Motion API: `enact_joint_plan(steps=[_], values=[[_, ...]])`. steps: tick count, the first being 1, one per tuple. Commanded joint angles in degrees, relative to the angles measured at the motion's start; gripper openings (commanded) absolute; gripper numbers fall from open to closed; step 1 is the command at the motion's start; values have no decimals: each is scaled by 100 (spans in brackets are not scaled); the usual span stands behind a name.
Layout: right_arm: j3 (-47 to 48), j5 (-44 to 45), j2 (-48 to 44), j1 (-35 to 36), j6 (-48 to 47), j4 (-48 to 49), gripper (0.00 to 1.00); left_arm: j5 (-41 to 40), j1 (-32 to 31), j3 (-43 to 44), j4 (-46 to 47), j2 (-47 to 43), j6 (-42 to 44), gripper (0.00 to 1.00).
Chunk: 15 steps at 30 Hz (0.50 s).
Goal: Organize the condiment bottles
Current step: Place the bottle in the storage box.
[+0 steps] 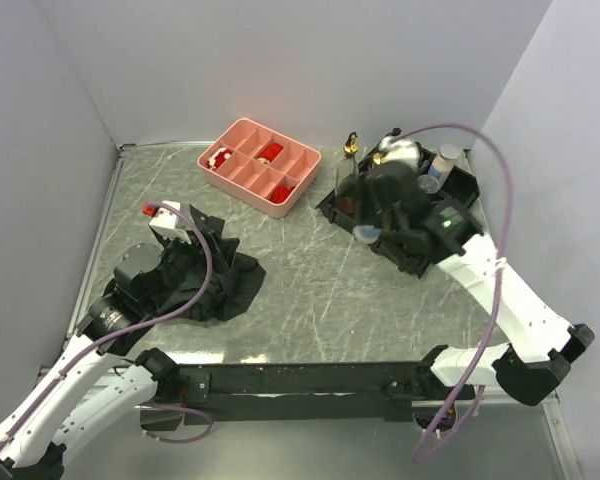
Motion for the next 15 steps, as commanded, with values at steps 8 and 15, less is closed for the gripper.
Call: enact_joint_plan(steps=[8, 15], values=[[1288, 309, 129, -2335, -802, -74, 17, 9, 18, 75, 119, 65, 21, 96], [1562, 300, 849, -4022, -811, 857, 17, 61, 18, 66, 128, 48, 12, 97]])
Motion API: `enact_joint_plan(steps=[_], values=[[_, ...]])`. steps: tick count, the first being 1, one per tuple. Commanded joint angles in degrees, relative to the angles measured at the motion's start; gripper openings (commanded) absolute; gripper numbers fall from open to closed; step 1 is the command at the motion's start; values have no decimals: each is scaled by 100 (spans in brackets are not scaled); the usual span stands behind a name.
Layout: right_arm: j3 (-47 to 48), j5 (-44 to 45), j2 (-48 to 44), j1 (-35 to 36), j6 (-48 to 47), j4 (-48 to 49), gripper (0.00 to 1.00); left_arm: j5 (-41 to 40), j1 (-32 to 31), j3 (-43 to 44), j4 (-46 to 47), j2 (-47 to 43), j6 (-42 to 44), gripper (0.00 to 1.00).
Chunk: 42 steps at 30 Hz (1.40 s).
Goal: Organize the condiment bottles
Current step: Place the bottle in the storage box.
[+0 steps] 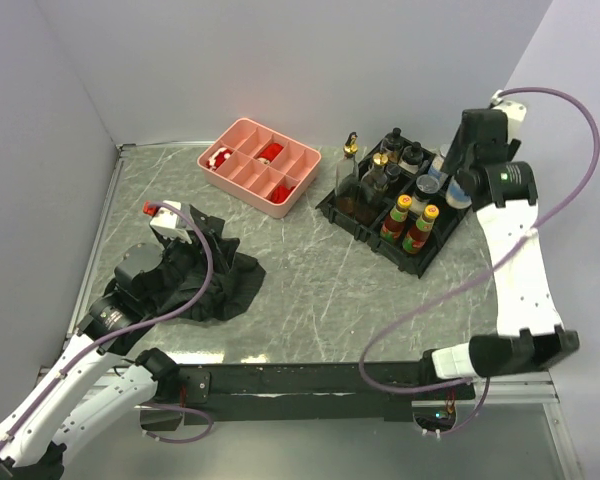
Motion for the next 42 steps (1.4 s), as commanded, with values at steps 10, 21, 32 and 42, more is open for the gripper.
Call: enact_joint_plan(steps=[10, 21, 32, 42], values=[[-348, 37, 997, -1382, 38, 2817, 16, 364, 9, 84, 161, 138, -38, 96], [-629, -104, 1780, -1470, 240, 3933, 15, 672, 18, 67, 187, 112, -47, 96], [-497, 195, 2720, -1470, 354, 4619, 15, 909, 9, 119, 187, 419, -56, 97], [-339, 160, 3300, -1487, 504, 4584, 21, 874, 9, 75, 205, 349, -47, 97]])
